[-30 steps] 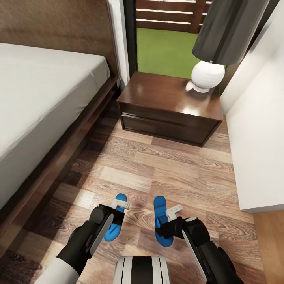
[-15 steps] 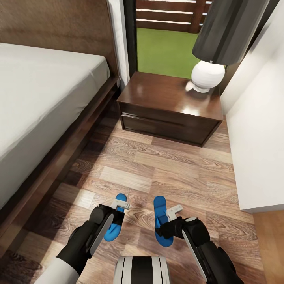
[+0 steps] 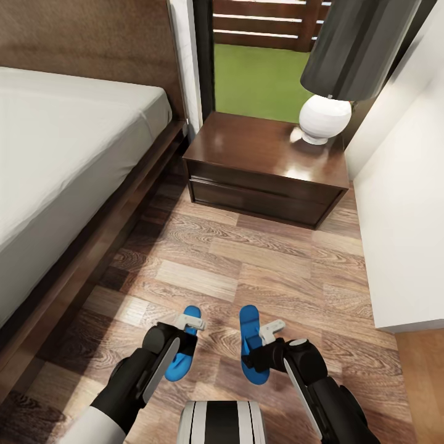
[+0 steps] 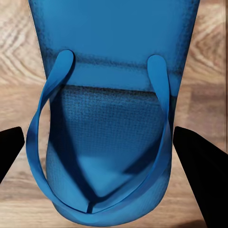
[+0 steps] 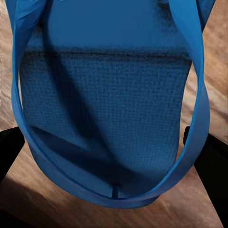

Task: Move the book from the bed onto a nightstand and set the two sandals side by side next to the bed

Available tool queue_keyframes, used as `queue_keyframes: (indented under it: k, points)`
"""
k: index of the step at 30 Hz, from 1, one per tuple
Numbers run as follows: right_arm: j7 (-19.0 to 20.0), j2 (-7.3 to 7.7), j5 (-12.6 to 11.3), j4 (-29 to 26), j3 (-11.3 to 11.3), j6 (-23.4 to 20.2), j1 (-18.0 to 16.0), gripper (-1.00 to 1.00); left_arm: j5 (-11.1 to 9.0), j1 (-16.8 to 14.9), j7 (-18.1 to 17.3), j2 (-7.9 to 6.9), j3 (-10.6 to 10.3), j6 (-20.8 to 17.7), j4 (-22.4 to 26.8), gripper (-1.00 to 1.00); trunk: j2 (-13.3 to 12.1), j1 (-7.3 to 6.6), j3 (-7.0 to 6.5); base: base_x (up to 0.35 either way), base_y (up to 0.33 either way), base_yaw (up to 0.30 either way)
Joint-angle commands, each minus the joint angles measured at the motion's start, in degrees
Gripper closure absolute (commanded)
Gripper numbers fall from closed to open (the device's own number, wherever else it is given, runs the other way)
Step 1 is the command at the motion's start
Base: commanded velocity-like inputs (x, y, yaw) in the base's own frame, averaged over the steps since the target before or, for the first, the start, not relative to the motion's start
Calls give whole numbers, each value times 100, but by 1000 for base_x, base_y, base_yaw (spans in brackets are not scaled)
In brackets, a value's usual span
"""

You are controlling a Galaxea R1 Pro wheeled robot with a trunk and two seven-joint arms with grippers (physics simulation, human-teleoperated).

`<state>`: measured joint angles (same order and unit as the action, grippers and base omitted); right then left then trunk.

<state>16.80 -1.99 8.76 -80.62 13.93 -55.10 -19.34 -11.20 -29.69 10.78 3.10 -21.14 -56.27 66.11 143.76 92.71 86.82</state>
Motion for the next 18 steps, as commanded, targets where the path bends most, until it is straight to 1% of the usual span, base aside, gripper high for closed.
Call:
queue_keyframes:
  k: [1,18]
  points:
    - [42,-7,58,-4,-5,-16,-4,100,-50,5,55,6,-12,-20,3,100,1,-1,3,0,0,0]
    - [24,-29,47,2,-14,-1,-8,100,-49,33,47,32,-30,-17,-1,100,1,-1,3,0,0,0]
